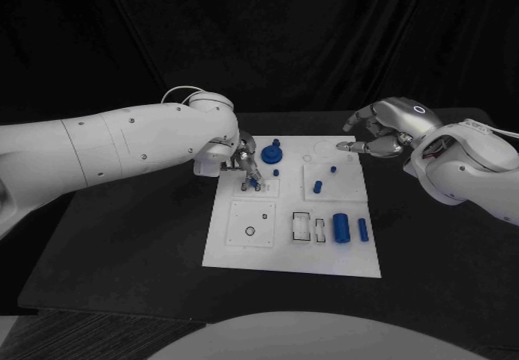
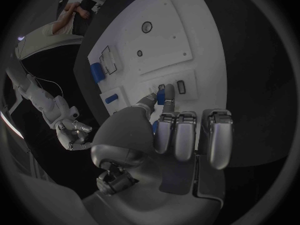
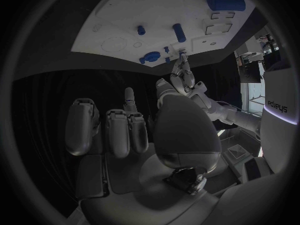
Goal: Assemble the parts on the task board
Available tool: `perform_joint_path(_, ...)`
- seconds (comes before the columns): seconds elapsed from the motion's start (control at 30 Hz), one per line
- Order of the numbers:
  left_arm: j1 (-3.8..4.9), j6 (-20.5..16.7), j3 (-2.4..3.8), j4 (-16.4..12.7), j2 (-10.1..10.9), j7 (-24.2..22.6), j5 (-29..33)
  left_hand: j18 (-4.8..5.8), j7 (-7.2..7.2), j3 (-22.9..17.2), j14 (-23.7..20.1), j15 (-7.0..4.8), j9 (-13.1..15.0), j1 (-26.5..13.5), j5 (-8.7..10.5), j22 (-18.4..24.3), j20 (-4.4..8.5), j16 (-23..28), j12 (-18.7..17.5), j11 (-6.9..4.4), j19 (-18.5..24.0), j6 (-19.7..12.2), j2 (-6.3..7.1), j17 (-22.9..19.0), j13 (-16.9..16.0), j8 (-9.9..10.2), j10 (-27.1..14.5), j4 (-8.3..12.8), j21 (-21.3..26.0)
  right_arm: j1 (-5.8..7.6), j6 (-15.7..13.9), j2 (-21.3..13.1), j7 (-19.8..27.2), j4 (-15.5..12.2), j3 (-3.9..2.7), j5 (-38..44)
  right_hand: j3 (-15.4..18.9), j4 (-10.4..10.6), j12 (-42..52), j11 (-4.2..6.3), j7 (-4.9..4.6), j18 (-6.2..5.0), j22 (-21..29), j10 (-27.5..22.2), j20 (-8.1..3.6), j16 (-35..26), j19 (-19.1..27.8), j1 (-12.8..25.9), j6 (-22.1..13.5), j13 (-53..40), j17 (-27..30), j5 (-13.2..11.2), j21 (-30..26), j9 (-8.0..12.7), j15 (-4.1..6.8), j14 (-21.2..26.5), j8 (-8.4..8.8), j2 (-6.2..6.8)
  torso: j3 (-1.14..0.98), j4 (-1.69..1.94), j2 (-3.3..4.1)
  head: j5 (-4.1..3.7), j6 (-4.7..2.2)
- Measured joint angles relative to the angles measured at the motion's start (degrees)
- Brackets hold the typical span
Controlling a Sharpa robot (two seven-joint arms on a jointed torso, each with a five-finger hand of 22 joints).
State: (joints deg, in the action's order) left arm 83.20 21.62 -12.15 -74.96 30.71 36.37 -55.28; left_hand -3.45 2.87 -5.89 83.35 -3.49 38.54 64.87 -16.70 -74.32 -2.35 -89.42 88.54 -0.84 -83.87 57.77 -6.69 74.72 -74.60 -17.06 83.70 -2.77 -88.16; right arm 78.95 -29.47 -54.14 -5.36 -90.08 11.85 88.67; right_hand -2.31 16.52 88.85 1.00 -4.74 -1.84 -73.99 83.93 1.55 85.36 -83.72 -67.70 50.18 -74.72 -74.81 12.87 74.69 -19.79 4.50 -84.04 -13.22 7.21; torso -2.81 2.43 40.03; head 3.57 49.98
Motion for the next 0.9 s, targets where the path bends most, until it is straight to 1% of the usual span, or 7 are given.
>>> perform_joint_path(0.13, 0.00, -1.21, -0.02, -0.69, 1.21, 0.08, 0.00, -0.01, 0.00, 0.00, 0.00, 0.00, 0.00, 0.00, 0.00, 0.00, 0.00, 0.00, 0.00, 0.00, 0.00, 0.00, 0.00, 0.00, 0.00, 0.00, 0.00, 0.00, 0.00, -0.05, 0.19, 0.01, -0.06, 0.12, 0.00, 0.00, 0.00, 0.00, 0.00, 0.00, 0.00, 0.00, 0.00, 0.00, 0.00, 0.00, 0.00, 0.00, 0.00, 0.00, 0.00, 0.00, 0.00, 0.01, 0.00, 0.00, 0.00, 0.00, -0.07, 0.01, -0.04, 0.07, 0.01)
perform_joint_path(0.2, 0.00, -1.76, -0.02, -0.88, 1.58, 0.11, 0.01, -0.01, -0.21, -0.09, 0.00, 0.00, 0.01, -0.70, 0.00, 0.00, 0.00, 0.00, 0.00, 0.00, 0.00, 0.20, 0.69, 0.00, 0.00, 0.00, 0.00, -0.09, 0.00, -0.07, 0.29, 0.07, -0.10, 0.21, 0.00, 0.00, 0.00, 0.00, 0.00, 0.00, 0.00, 0.00, 0.00, 0.00, 0.00, 0.00, 0.00, 0.00, 0.00, 0.00, 0.00, 0.00, -0.02, 0.02, 0.00, 0.00, 0.00, 0.00, -0.07, 0.03, -0.04, 0.14, 0.01)
perform_joint_path(0.27, 0.00, -2.18, -0.02, -0.93, 1.76, 0.15, 0.13, 0.00, -0.21, -0.63, 0.00, 0.00, 0.01, -0.75, 0.00, 0.00, 0.00, 0.00, 0.00, 0.00, 0.00, 0.22, 0.74, 0.00, 0.00, 0.00, 0.00, -0.61, 0.00, -0.11, 0.38, 0.14, -0.12, 0.28, 0.01, 0.00, 0.00, 0.00, 0.00, 0.00, 0.00, 0.00, 0.00, 0.00, 0.00, 0.00, 0.00, 0.00, 0.00, 0.00, 0.00, 0.00, -0.02, 0.03, 0.00, 0.00, 0.00, 0.00, -0.06, 0.03, -0.03, 0.24, 0.01)
perform_joint_path(0.57, 0.00, -3.30, -0.02, -0.94, 1.77, 0.38, 2.37, 0.00, -0.21, -0.63, 0.00, 0.00, 0.04, -0.76, 0.00, 0.00, 0.00, 0.00, 0.00, 0.00, 0.00, 0.61, 0.74, 0.00, 0.00, 0.00, 0.00, -0.61, 0.64, -0.21, 0.92, 0.60, -0.32, 0.52, 0.01, -0.01, 0.00, 0.00, 0.00, 0.00, 0.00, 0.00, 0.00, 0.00, 0.00, 0.00, 0.00, 0.00, 0.00, 0.00, 0.00, 0.00, -0.03, 0.05, 0.00, 0.00, 0.00, 0.00, 0.04, 0.02, 0.03, 0.51, 0.01)
perform_joint_path(0.7, 0.00, -3.44, -0.02, -1.02, 1.75, 0.46, 3.20, 0.00, -0.20, -0.63, 0.00, 0.00, 0.04, -0.77, 0.00, 0.00, 0.00, 0.00, 0.00, 0.00, 0.00, 0.61, 0.74, 0.00, 0.00, 0.03, 0.00, -0.61, 0.64, -0.23, 1.14, 0.70, -0.41, 0.61, 0.01, -0.01, 0.00, 0.00, 0.00, 0.00, 0.00, 0.00, 0.00, 0.00, 0.00, 0.00, 0.00, 0.00, 0.00, 0.00, 0.00, 0.00, -0.04, 0.06, 0.00, 0.00, 0.00, 0.00, 0.03, 0.02, 0.03, 0.65, 0.01)
perform_joint_path(0.73, 0.00, -3.45, -0.02, -1.02, 1.75, 0.49, 3.37, 0.00, -0.20, -0.63, 0.00, 0.00, 0.04, -0.77, 0.00, 0.00, 0.00, 0.00, 0.00, 0.00, 0.00, 0.61, 0.74, 0.00, 0.00, 0.67, 0.00, -0.61, 0.64, -0.23, 1.20, 0.72, -0.43, 0.62, 0.01, -0.01, 0.00, 0.00, 0.00, 0.00, 0.00, 0.00, 0.00, 0.00, 0.00, 0.00, 0.00, 0.00, 0.00, 0.00, 0.00, 0.00, -0.04, 0.06, 0.00, 0.00, 0.00, 0.00, 0.03, 0.01, 0.03, 0.67, 0.01)
perform_joint_path(0.9, 0.00, -3.47, -0.03, -0.98, 1.80, 0.80, 4.56, 0.00, -0.20, -0.63, 0.00, 0.00, 0.05, -0.77, 0.00, 0.00, 0.00, 0.00, 0.01, 0.00, 0.00, 0.61, 0.74, 0.00, 0.00, 0.65, 0.00, -0.62, 0.64, -0.24, 1.42, 0.73, -0.55, 0.64, 0.01, -0.01, 0.00, 0.00, 0.00, 0.00, 0.00, 0.00, 0.00, 0.00, 0.00, 0.00, 0.00, -0.01, 0.00, 0.00, 0.00, 0.00, -0.04, 0.08, 0.00, 0.00, 0.00, -0.01, 0.04, -0.02, 0.03, 0.71, 0.01)
